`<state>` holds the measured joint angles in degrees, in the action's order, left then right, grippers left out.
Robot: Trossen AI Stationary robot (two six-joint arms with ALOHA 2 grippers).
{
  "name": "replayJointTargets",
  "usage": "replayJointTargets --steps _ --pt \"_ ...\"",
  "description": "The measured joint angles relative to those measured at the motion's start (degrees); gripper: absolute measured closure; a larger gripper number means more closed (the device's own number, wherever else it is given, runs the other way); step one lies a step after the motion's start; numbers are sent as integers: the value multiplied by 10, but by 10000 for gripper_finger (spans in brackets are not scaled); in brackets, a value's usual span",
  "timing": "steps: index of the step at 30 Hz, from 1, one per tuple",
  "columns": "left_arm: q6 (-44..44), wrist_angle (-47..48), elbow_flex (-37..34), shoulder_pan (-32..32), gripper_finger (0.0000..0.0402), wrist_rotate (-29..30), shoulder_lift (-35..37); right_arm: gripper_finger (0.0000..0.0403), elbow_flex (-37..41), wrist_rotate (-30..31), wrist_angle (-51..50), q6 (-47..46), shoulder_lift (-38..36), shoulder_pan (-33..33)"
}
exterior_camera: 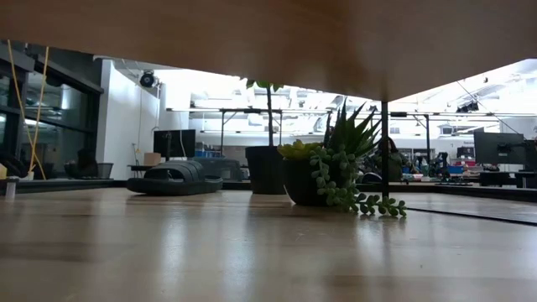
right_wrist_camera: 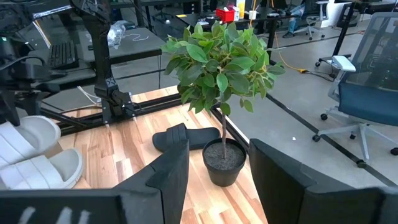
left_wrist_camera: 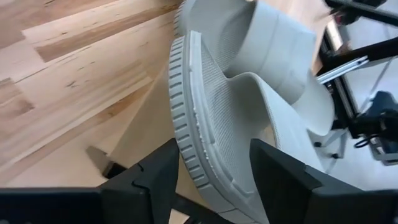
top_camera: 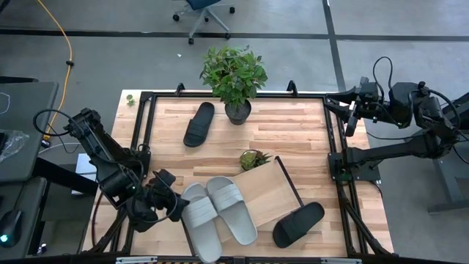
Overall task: Pick and place slides into the shelf
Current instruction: Put the gray slipper on the shelf
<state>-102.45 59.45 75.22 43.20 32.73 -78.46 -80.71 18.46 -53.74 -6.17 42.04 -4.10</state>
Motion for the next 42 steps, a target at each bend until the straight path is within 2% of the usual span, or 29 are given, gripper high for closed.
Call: replayJointTargets --steps 22,27,31,42 --pt "107 66 0 -1 211 -47 0 245 0 0 13 -4 0 0" --pt "111 75 0 -1 211 -51 0 245 0 6 16 -4 0 0" --pt "111 89 0 -1 211 -76 0 245 0 5 17 -9 0 0" --pt "107 128 0 -1 211 -77 1 245 0 5 17 -13 0 0"
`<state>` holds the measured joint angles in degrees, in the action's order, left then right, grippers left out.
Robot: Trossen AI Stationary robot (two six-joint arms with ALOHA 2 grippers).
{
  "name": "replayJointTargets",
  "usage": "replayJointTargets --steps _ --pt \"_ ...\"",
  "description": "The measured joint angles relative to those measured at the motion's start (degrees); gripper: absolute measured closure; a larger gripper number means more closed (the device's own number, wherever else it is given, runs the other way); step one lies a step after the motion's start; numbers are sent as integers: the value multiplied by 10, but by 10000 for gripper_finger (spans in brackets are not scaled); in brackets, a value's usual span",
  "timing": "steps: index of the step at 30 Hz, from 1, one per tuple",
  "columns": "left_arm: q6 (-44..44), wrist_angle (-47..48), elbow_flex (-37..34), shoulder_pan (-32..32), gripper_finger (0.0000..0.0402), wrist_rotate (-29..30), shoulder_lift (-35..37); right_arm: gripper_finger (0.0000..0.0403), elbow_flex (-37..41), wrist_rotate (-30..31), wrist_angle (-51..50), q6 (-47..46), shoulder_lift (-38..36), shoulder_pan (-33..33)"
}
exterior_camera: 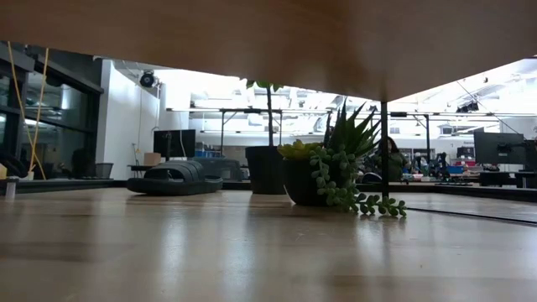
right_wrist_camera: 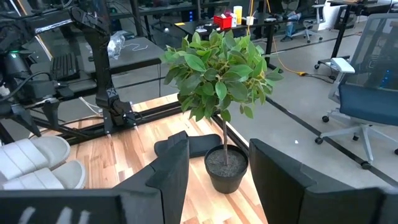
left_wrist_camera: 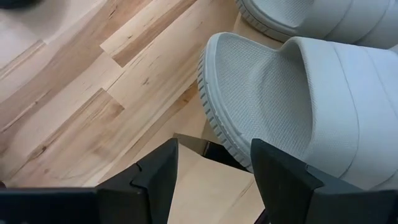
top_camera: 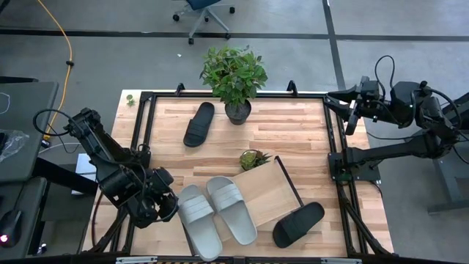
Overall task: Pick and place slides into the shelf
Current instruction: Put the gray slipper on the shelf
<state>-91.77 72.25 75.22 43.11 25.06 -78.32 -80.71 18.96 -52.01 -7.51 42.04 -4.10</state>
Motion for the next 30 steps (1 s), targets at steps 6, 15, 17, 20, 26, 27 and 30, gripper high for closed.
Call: replayJointTargets --steps 6,15,17,20,26,27,30 --pt "-2 3 0 0 211 0 0 245 0 0 0 0 0 0" --pt "-17 35 0 0 211 -2 6 245 0 0 0 0 0 0" --pt "-14 30 0 0 211 -14 8 245 0 0 0 0 0 0" --pt "1 16 0 0 211 -35 8 245 0 0 0 0 0 0" --pt "0 12 0 0 211 -25 5 245 0 5 0 5 1 0" --pt "1 12 0 -1 211 -24 5 245 0 5 0 5 1 0" --pt "10 11 0 -14 211 -32 5 245 0 5 0 5 1 0"
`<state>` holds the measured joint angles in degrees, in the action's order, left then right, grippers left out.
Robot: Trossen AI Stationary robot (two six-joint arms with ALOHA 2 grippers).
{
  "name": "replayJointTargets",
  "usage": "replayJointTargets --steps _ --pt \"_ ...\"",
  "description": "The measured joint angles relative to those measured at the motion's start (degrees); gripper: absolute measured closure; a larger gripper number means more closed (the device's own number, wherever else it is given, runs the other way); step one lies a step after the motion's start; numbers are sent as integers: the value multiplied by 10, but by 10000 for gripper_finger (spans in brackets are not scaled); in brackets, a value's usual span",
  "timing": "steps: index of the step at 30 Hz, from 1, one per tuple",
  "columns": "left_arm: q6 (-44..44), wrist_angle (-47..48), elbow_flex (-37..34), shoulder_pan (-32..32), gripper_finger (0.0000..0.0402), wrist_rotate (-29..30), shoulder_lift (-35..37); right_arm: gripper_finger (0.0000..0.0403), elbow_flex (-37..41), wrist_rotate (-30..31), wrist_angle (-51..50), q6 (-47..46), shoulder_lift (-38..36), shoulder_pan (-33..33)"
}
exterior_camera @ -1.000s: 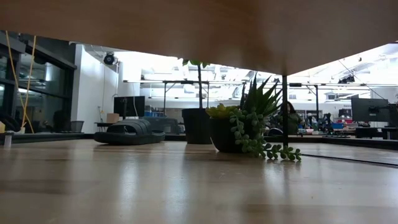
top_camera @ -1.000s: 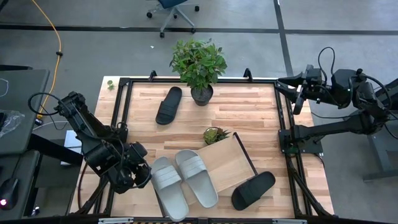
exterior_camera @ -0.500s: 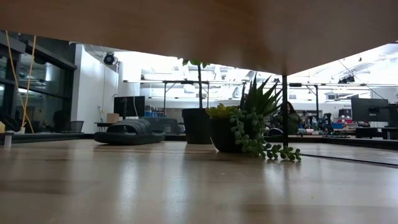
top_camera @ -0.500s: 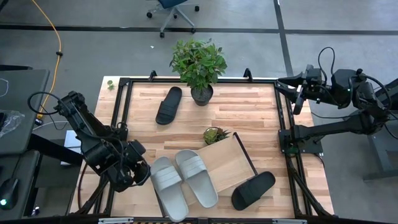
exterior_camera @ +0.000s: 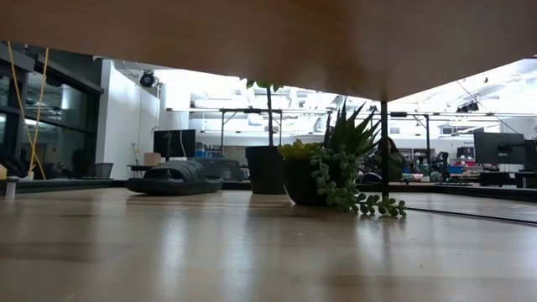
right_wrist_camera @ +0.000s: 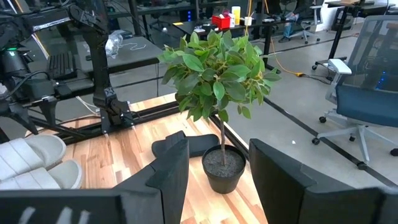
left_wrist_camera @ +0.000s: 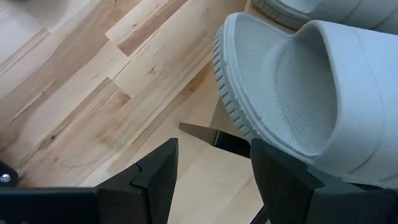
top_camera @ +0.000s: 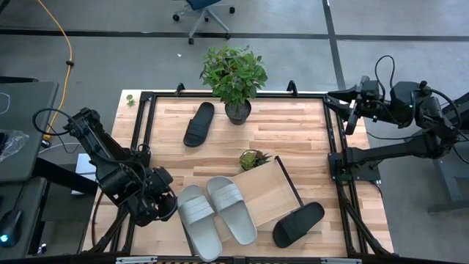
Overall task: Pick and place slides into the shelf
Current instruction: Put the gray slipper on the shelf
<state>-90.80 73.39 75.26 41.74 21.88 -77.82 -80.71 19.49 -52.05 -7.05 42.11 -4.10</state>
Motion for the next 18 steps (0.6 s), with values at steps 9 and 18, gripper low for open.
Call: replayJointTargets --steps 9,18 --pt "109 -29 0 -69 211 -17 0 245 0 0 0 0 4 0" --pt "109 -12 0 -72 211 -80 4 245 0 -1 -6 -4 4 0"
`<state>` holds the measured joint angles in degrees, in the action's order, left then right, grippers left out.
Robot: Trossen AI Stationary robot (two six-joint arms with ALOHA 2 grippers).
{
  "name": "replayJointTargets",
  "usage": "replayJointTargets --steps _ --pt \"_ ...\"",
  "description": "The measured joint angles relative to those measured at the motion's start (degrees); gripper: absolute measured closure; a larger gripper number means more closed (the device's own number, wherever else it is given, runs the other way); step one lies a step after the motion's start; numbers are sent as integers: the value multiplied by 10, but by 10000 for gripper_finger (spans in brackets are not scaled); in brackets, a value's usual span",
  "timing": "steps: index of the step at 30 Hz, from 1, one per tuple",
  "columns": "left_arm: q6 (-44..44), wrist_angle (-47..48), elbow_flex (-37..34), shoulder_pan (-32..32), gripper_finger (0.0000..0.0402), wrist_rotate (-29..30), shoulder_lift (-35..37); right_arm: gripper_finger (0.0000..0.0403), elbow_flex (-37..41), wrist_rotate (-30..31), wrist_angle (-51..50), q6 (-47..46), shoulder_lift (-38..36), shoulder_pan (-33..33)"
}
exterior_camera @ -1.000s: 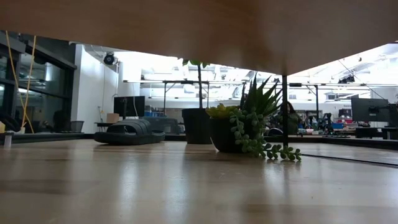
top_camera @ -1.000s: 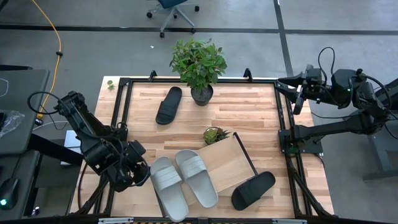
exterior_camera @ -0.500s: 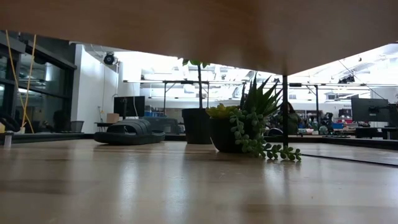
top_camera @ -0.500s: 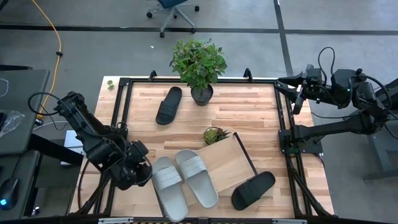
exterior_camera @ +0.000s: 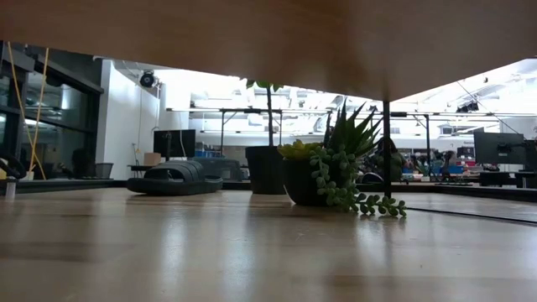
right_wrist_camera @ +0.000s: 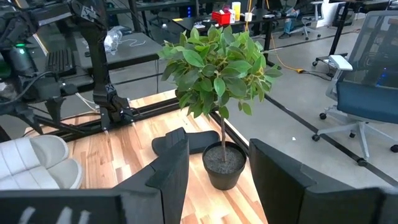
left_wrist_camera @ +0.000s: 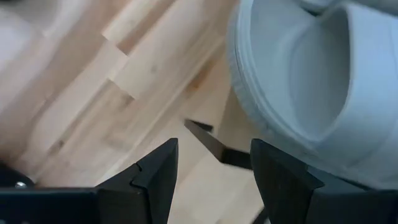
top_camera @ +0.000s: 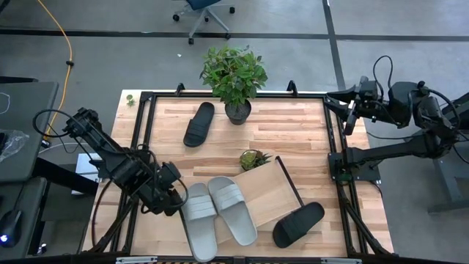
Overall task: Pick and place slides into the shelf
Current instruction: Put the gray slipper on the shelf
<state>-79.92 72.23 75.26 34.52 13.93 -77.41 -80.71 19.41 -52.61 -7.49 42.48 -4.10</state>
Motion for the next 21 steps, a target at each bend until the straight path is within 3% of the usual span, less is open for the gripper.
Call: replayJointTargets --steps 9,21 --pt "0 -21 43 37 211 -24 -2 245 0 1 -1 11 5 0" --pt "2 -150 47 41 211 -65 -68 245 0 5 -4 16 11 0"
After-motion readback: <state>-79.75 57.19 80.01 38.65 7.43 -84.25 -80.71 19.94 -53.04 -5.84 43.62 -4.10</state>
